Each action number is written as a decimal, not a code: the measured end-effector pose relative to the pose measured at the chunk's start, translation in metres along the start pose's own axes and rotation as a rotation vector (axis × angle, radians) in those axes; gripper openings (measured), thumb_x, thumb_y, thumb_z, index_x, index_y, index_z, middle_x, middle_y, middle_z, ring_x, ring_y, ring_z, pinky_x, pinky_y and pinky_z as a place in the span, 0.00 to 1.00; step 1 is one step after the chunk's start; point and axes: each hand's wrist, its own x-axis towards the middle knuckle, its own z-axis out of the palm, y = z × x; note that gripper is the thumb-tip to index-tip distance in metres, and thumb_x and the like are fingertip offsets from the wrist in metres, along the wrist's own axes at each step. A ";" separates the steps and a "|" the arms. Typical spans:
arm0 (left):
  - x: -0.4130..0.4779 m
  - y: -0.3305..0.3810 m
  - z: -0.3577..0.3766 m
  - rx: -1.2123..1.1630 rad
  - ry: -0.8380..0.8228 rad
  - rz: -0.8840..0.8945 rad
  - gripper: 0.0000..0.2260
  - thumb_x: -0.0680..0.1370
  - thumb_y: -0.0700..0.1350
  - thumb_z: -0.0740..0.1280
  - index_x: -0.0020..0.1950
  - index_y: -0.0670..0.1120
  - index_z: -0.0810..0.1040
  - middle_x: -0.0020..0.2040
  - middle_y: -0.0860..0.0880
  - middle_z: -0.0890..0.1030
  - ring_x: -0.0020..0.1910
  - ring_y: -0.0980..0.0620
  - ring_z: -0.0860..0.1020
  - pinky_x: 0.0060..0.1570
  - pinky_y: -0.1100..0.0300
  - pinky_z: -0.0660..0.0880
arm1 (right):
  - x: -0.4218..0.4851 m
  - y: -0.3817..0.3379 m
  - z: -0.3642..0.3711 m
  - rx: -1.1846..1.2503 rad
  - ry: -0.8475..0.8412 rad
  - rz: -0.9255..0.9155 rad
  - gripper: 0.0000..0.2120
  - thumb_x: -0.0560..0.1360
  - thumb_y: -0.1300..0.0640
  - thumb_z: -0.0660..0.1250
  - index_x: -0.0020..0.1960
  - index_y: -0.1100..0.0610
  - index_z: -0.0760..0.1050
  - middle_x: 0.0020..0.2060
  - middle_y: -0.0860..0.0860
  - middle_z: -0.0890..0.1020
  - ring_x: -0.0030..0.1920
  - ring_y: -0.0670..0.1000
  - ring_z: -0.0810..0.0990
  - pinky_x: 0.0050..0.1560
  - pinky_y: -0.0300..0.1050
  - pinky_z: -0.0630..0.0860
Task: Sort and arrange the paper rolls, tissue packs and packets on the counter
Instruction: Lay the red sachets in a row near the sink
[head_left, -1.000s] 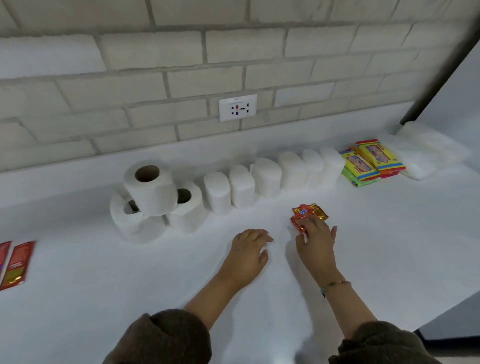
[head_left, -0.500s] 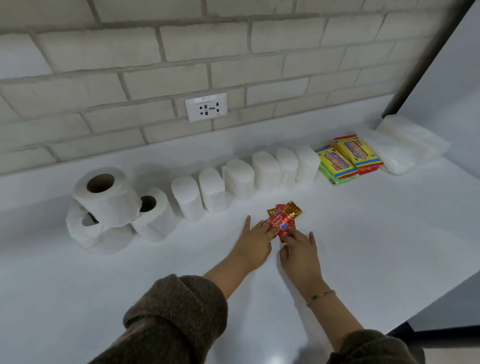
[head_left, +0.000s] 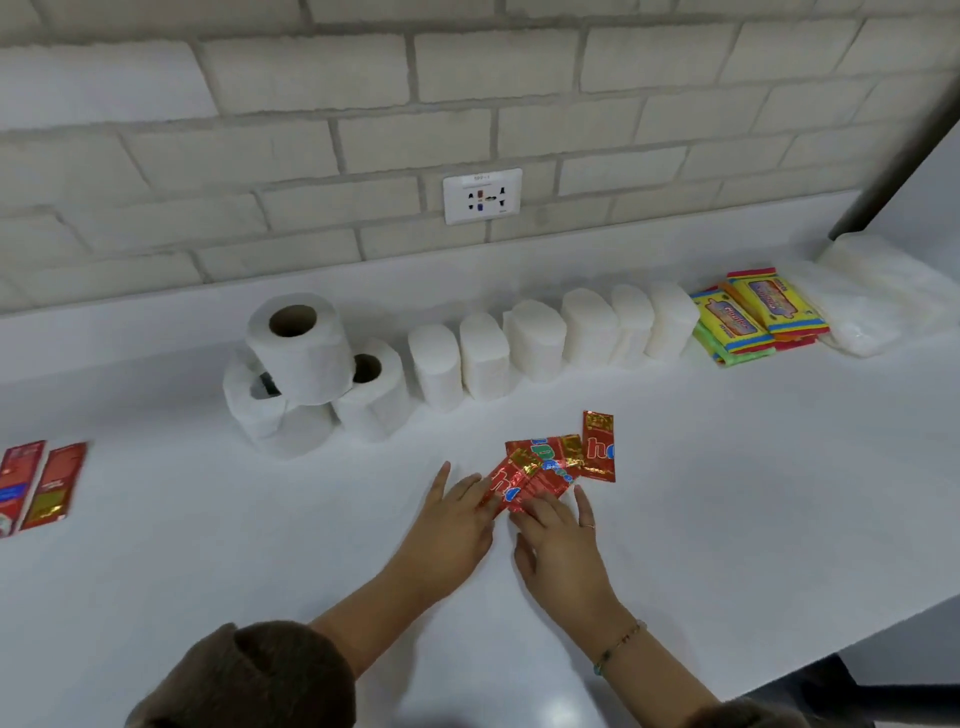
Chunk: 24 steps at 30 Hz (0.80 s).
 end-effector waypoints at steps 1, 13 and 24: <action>-0.019 -0.009 -0.003 -0.002 0.007 -0.032 0.19 0.67 0.48 0.73 0.57 0.51 0.79 0.52 0.53 0.82 0.53 0.54 0.80 0.61 0.42 0.69 | -0.001 -0.013 0.002 0.017 -0.017 -0.021 0.14 0.67 0.54 0.73 0.52 0.49 0.79 0.50 0.45 0.82 0.55 0.49 0.79 0.67 0.63 0.62; -0.195 -0.088 -0.043 -0.033 -0.079 -0.630 0.30 0.80 0.54 0.40 0.54 0.48 0.82 0.50 0.51 0.84 0.47 0.50 0.81 0.57 0.53 0.60 | 0.009 -0.159 0.029 0.219 -0.213 -0.382 0.13 0.71 0.50 0.67 0.56 0.46 0.76 0.54 0.42 0.80 0.56 0.44 0.77 0.65 0.56 0.65; -0.265 -0.168 -0.049 -0.015 -0.058 -0.812 0.31 0.80 0.55 0.38 0.60 0.47 0.79 0.57 0.49 0.82 0.60 0.47 0.78 0.69 0.44 0.45 | 0.052 -0.275 0.055 0.394 -0.412 -0.387 0.20 0.76 0.55 0.59 0.67 0.57 0.66 0.68 0.53 0.67 0.69 0.49 0.65 0.75 0.49 0.43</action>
